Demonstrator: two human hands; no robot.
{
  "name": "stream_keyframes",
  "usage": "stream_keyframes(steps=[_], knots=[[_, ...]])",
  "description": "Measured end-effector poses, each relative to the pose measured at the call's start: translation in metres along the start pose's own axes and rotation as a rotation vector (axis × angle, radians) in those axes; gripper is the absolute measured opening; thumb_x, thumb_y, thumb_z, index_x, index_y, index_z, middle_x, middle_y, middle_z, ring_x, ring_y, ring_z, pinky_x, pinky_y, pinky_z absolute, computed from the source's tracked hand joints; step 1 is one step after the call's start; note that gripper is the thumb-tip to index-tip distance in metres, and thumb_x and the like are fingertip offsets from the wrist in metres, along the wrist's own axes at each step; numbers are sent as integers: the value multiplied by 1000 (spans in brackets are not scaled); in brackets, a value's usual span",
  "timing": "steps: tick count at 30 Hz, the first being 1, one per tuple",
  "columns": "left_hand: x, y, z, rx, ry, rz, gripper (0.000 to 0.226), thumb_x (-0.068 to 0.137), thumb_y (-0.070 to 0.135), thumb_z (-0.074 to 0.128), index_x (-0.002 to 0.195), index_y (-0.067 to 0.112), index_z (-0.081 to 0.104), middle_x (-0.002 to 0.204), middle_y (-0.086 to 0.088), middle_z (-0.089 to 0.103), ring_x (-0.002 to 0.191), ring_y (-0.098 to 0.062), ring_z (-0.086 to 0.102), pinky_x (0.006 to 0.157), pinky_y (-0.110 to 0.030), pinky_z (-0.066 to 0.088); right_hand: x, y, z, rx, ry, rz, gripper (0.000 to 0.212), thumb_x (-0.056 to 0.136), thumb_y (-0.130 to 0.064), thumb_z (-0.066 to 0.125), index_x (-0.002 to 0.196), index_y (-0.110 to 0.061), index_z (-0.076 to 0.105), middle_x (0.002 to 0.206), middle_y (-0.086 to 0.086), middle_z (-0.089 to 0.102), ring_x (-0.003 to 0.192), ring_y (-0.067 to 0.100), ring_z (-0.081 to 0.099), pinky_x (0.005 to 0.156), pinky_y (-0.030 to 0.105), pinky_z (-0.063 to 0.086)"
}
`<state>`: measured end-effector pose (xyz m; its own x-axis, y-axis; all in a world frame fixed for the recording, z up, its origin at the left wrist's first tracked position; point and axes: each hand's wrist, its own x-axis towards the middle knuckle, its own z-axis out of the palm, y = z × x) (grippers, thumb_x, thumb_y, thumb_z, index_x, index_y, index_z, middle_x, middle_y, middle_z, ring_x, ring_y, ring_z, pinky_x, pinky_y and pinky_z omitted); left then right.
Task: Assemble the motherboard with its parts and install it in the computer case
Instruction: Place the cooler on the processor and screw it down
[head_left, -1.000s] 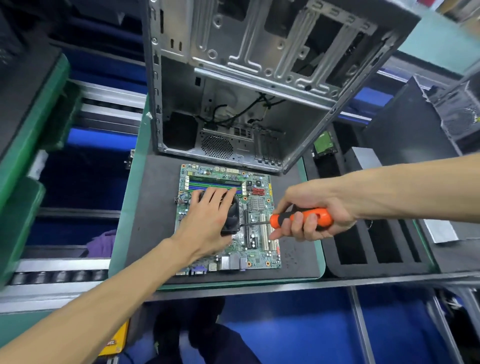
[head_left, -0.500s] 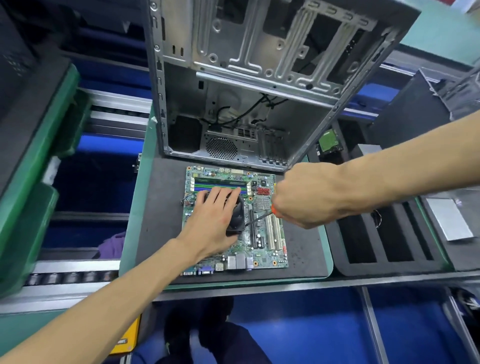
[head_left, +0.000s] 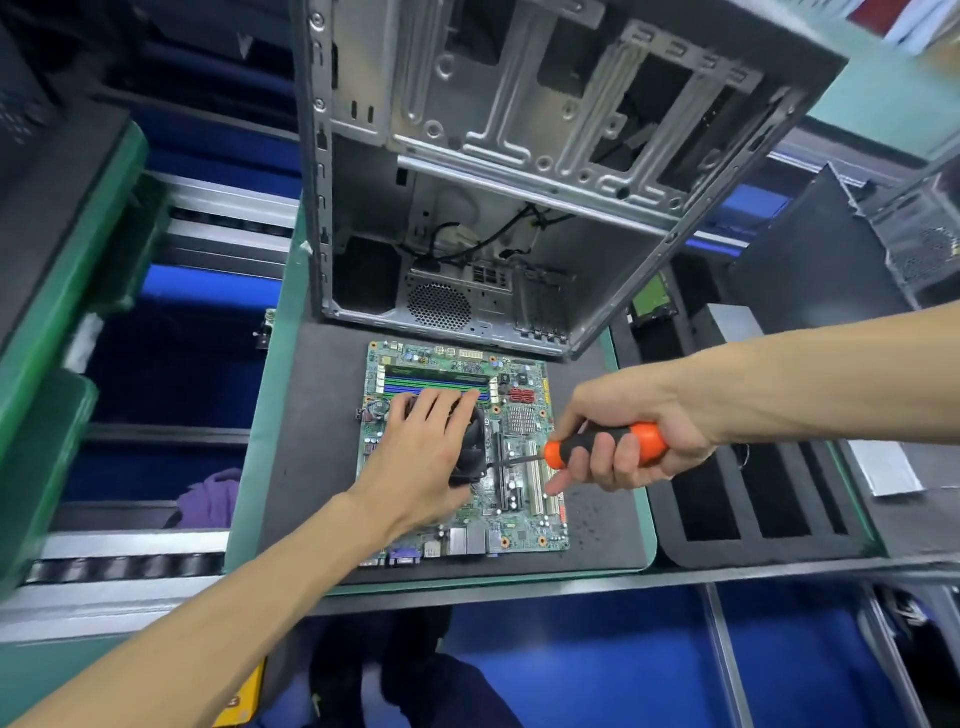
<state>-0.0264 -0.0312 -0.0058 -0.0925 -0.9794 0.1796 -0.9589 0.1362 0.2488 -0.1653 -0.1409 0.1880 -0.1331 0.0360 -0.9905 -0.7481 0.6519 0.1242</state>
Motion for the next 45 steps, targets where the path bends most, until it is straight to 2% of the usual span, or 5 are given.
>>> stream_keyframes(steps=[7,19,31,38,45], knots=[[-4,-6,-6,-133,-17,-51,103,80,84,38,156,16,27,141,-6,45,132,-24,40,112,-46,30,-4,3,-15,-629,258,-181,25,101,-31,56,87,-11,59,54,-1,48,34,7,38,28,14,28],[-39,-24,-4,-618,246,-616,62,75,71,66,117,31,46,104,18,45,101,-6,42,88,-28,37,-31,-48,15,-1432,898,-1088,42,84,-78,50,99,-45,70,65,-13,70,68,17,73,61,26,54],[-42,-18,-12,-363,355,-591,49,80,56,71,113,23,57,106,5,42,101,-17,41,89,-32,29,-29,-60,38,-1628,900,-1086,32,91,-59,60,89,-32,77,40,-40,43,48,4,55,49,20,42],[-44,-15,-7,-614,293,-683,42,85,57,68,112,28,54,86,14,49,84,-6,46,86,-33,40,-22,-62,40,-1629,923,-1113,31,91,-57,62,94,-31,79,42,-14,52,54,4,54,51,24,41],[-46,-12,-4,-715,263,-905,66,67,76,68,97,26,37,94,11,42,90,-17,47,77,-33,44,-25,-62,48,-1684,938,-1099,30,92,-55,61,89,-28,76,36,-32,44,47,1,46,55,25,46]])
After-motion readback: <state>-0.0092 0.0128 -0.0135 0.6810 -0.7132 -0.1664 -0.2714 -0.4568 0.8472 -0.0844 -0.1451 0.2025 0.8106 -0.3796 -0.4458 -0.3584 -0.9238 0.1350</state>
